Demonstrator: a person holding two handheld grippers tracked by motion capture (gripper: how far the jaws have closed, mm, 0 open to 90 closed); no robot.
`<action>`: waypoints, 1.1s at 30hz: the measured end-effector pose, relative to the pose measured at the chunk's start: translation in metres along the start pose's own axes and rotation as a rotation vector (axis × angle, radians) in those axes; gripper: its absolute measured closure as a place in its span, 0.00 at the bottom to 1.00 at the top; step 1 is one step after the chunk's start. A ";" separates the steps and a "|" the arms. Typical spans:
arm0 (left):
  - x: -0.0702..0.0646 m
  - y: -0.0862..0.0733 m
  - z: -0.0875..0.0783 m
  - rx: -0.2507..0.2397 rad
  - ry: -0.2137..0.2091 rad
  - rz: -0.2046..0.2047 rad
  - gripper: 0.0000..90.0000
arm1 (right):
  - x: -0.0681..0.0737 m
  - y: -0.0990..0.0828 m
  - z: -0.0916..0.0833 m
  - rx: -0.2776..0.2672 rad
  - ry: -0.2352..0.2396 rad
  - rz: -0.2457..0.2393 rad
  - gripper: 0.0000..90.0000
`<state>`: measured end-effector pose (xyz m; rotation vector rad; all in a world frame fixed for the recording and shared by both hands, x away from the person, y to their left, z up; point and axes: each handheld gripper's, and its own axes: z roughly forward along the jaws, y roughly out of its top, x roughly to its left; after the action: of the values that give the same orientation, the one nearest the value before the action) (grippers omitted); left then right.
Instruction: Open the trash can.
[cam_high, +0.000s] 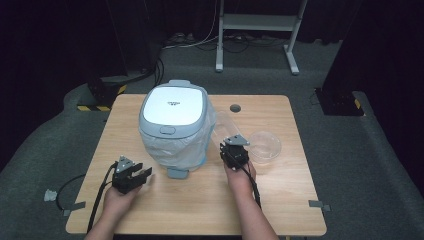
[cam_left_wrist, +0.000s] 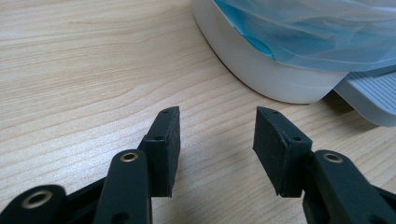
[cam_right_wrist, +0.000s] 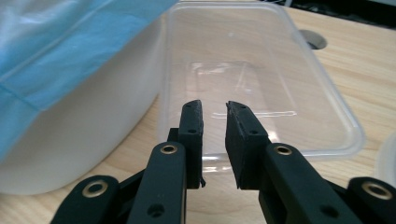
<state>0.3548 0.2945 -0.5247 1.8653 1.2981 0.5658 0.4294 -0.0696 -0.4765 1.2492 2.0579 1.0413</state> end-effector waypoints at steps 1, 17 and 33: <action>0.000 0.000 0.000 0.003 -0.004 0.004 0.56 | 0.005 0.000 -0.004 0.016 0.018 -0.009 0.86; 0.000 0.000 0.000 0.004 -0.014 0.008 0.56 | 0.039 -0.030 -0.046 0.017 0.147 -0.015 0.85; -0.002 -0.001 0.000 0.000 -0.009 0.019 0.56 | 0.066 -0.065 -0.116 -0.024 0.222 -0.013 0.76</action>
<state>0.3537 0.2931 -0.5249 1.8798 1.2761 0.5667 0.2816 -0.0691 -0.4651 1.1504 2.2067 1.2427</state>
